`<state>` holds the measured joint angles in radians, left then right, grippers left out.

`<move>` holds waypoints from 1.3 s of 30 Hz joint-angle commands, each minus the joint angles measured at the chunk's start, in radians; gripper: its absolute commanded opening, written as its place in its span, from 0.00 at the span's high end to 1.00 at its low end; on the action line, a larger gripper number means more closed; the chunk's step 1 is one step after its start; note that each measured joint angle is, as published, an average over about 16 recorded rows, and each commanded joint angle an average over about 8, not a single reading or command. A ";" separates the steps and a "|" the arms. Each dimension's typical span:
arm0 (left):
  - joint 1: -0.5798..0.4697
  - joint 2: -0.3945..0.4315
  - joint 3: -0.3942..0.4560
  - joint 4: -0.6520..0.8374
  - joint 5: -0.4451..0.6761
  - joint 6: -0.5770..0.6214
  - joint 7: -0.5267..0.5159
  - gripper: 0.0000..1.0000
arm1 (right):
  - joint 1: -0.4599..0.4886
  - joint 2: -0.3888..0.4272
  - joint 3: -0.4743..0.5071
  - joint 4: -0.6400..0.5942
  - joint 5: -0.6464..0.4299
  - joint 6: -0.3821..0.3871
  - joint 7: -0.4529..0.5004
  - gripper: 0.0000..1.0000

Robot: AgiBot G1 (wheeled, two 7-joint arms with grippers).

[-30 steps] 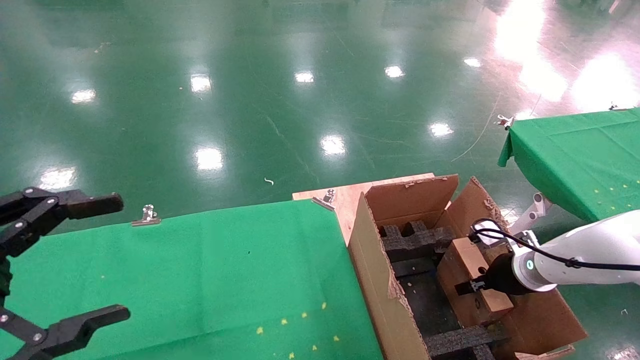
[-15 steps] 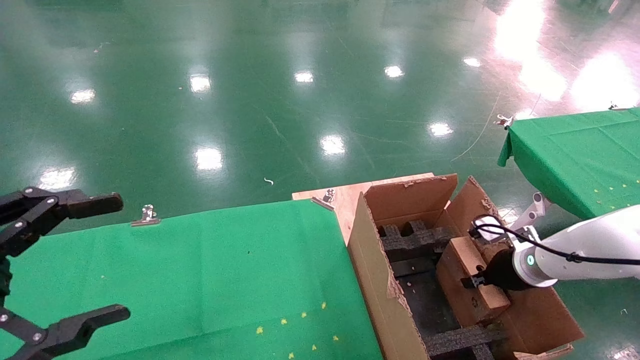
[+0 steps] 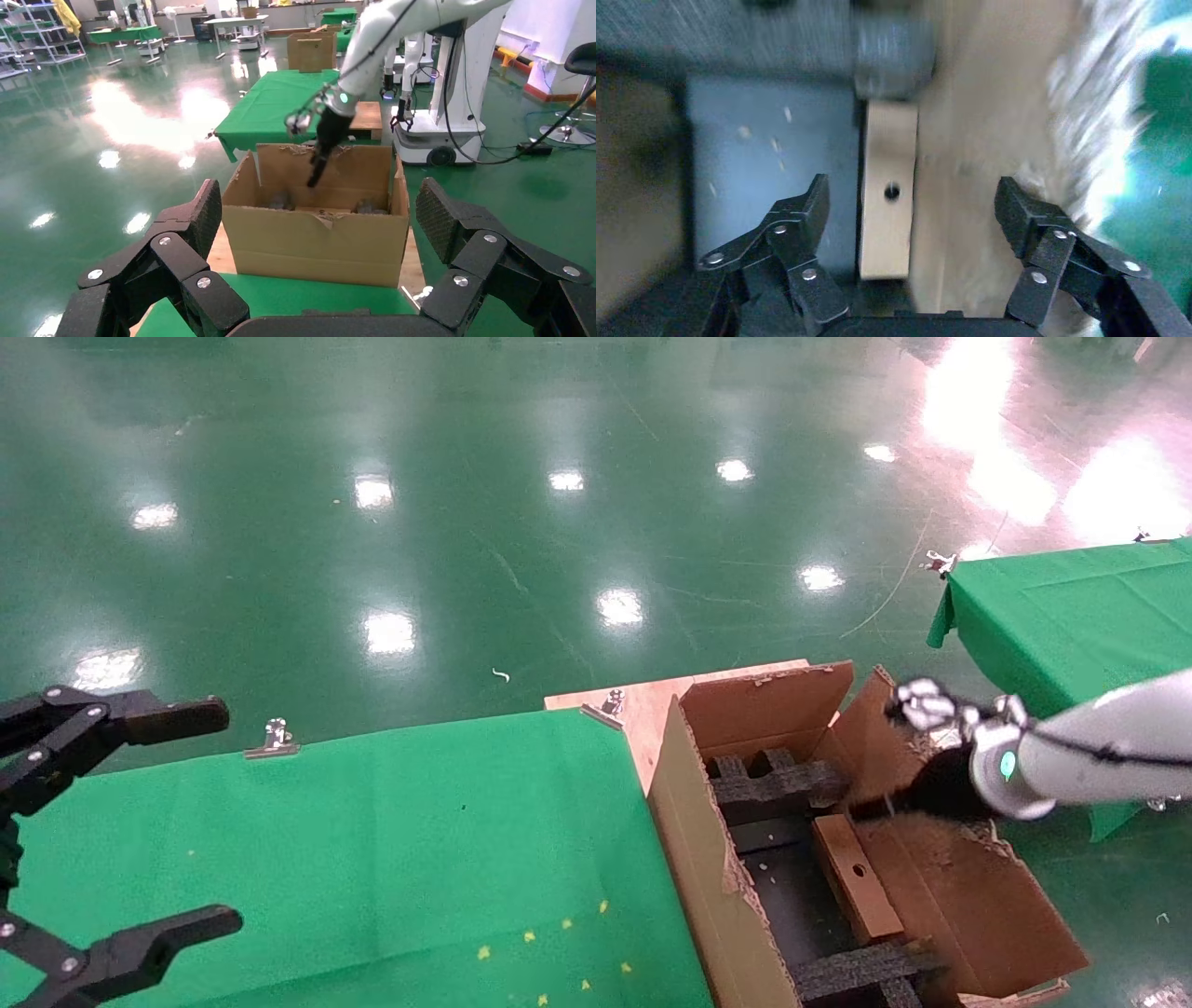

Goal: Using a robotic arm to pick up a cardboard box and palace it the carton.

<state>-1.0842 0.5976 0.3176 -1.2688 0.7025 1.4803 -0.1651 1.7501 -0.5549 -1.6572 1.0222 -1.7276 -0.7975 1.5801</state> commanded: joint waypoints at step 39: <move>0.000 0.000 0.001 0.001 -0.001 -0.001 0.001 0.00 | 0.204 0.067 0.350 0.135 0.689 -0.419 -0.431 0.00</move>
<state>-1.0843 0.5972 0.3183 -1.2683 0.7018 1.4798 -0.1646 1.9472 -0.4886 -1.2999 1.1587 -1.0373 -1.2178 1.1425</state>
